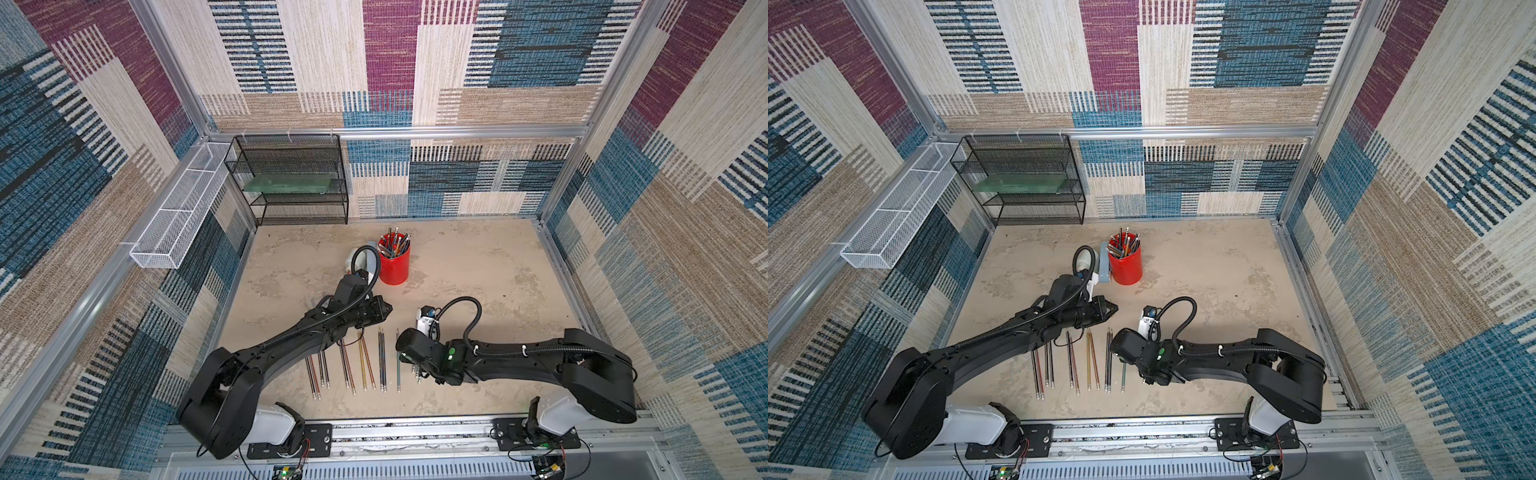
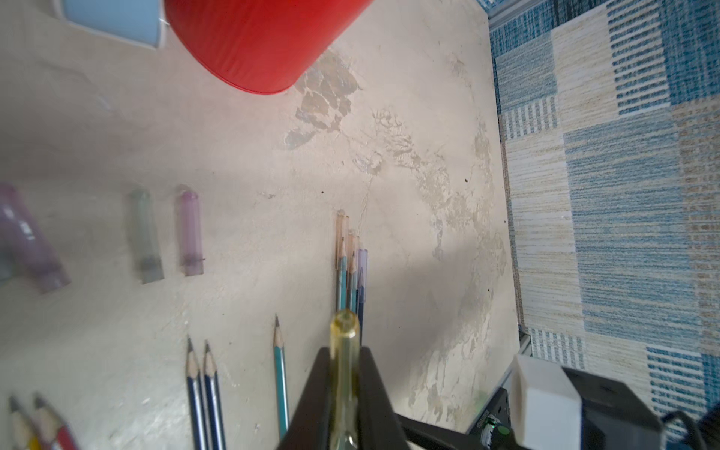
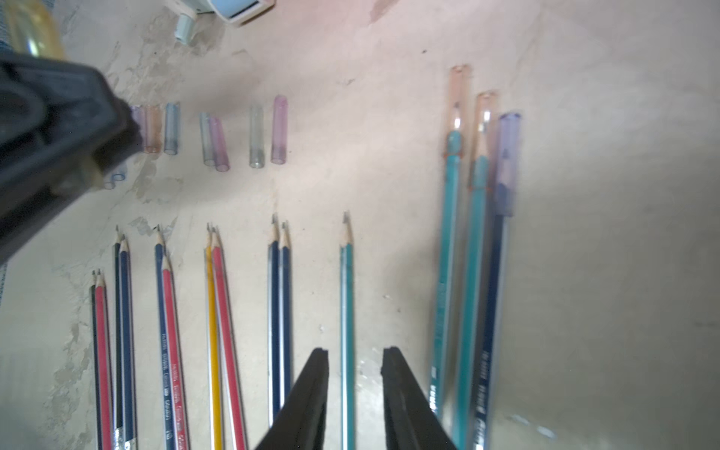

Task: Remove the protective cover of the pencils
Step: Place the pencil at the center of the board, then place the protective sleeve at the center of the board.

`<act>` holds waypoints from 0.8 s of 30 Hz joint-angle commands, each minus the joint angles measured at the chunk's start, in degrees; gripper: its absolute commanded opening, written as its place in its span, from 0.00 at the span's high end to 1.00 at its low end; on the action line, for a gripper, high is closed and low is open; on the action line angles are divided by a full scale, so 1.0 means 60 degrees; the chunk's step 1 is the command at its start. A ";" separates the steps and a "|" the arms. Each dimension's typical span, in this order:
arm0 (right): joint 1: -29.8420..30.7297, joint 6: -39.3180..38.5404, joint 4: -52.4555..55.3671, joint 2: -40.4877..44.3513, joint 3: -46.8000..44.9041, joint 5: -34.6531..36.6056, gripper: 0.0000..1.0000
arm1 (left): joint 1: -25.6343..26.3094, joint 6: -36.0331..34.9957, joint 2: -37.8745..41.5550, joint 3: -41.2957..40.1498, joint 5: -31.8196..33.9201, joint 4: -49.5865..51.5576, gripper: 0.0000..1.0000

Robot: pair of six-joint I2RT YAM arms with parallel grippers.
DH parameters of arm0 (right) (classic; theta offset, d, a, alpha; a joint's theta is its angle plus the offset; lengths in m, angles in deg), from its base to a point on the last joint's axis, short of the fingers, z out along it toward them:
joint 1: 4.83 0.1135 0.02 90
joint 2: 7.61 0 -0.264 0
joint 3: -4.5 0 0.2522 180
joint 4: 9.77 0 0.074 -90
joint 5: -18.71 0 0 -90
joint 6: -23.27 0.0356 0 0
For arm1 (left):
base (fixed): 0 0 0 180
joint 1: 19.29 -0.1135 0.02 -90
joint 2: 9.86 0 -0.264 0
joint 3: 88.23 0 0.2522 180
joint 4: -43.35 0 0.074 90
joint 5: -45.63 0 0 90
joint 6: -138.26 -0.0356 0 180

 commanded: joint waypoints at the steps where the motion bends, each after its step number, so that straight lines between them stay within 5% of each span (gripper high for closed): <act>1: -0.0102 0.0461 0.0280 0.0399 -0.0362 0.0591 0.69 | 0.0220 -0.0509 -0.0749 0.0646 -0.0324 0.0458 1.00; 13: -0.0442 0.0561 0.0150 0.0905 -0.0999 0.0525 0.66 | 0.0556 -0.0964 -0.3693 0.3175 0.0204 0.2878 1.00; 24: -0.0530 0.0459 -0.0013 0.0803 -0.1024 0.0355 0.66 | 0.0625 -0.1043 -0.4377 0.3960 0.1288 0.3986 1.00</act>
